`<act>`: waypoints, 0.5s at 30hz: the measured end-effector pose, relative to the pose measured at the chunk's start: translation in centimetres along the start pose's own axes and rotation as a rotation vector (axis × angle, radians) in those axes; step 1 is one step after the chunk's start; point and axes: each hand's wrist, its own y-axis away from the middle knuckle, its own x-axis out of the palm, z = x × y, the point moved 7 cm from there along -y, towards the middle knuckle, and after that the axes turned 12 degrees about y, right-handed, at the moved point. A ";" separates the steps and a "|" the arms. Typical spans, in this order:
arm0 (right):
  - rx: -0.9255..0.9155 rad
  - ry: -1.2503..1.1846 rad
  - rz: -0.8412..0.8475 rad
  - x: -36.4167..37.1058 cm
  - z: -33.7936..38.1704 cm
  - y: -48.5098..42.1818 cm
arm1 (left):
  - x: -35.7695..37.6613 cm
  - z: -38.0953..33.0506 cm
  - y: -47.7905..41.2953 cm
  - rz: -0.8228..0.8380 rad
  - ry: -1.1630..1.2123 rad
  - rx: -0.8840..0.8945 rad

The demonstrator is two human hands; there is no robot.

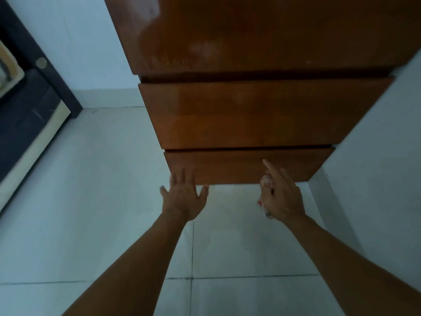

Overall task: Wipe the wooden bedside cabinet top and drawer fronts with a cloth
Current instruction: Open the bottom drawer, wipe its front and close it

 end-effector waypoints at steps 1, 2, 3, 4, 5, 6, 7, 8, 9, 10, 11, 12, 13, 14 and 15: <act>0.043 -0.068 0.025 -1.1 0.8 0.3 | 0.0 -1.3 0.7 0.119 0.154 0.022; 0.087 -0.145 0.052 -2.6 1.7 0.5 | -0.3 -2.9 1.7 0.242 0.328 0.033; 0.116 -0.223 0.099 -4.1 3.0 0.8 | -1.2 -4.6 2.8 0.328 0.473 0.032; 0.122 -0.260 0.138 -5.8 4.3 0.7 | -2.8 -6.4 3.8 0.364 0.573 0.032; 0.121 -0.261 0.173 -7.6 5.6 0.5 | -4.9 -8.3 4.6 0.375 0.637 0.043; 0.110 -0.246 0.222 -9.4 6.9 0.3 | -7.1 -10.1 5.4 0.388 0.676 0.059; 0.100 -0.236 0.261 -11.4 8.3 0.0 | -9.6 -12.0 6.3 0.407 0.693 0.074; 0.076 -0.233 0.289 -13.7 9.9 -0.3 | -12.2 -13.7 7.2 0.427 0.698 0.081; 0.053 -0.237 0.317 -16.4 11.8 -0.6 | -15.0 -15.3 8.1 0.436 0.692 0.083; 0.037 -0.255 0.343 -19.4 13.8 -0.9 | -17.8 -16.5 8.9 0.436 0.676 0.085; 0.025 -0.278 0.376 -22.5 16.0 -1.1 | -20.8 -17.8 9.7 0.431 0.647 0.096; 0.022 -0.312 0.421 -25.7 18.3 -1.4 | -23.9 -19.1 10.5 0.427 0.608 0.105; 0.015 -0.321 0.451 -29.1 20.4 -1.8 | -27.2 -20.5 11.3 0.425 0.574 0.107; 0.008 -0.309 0.471 -32.3 22.4 -2.3 | -30.6 -21.8 12.1 0.415 0.559 0.106; 0.001 -0.267 0.500 -35.5 24.3 -2.8 | -34.2 -23.2 12.8 0.397 0.556 0.106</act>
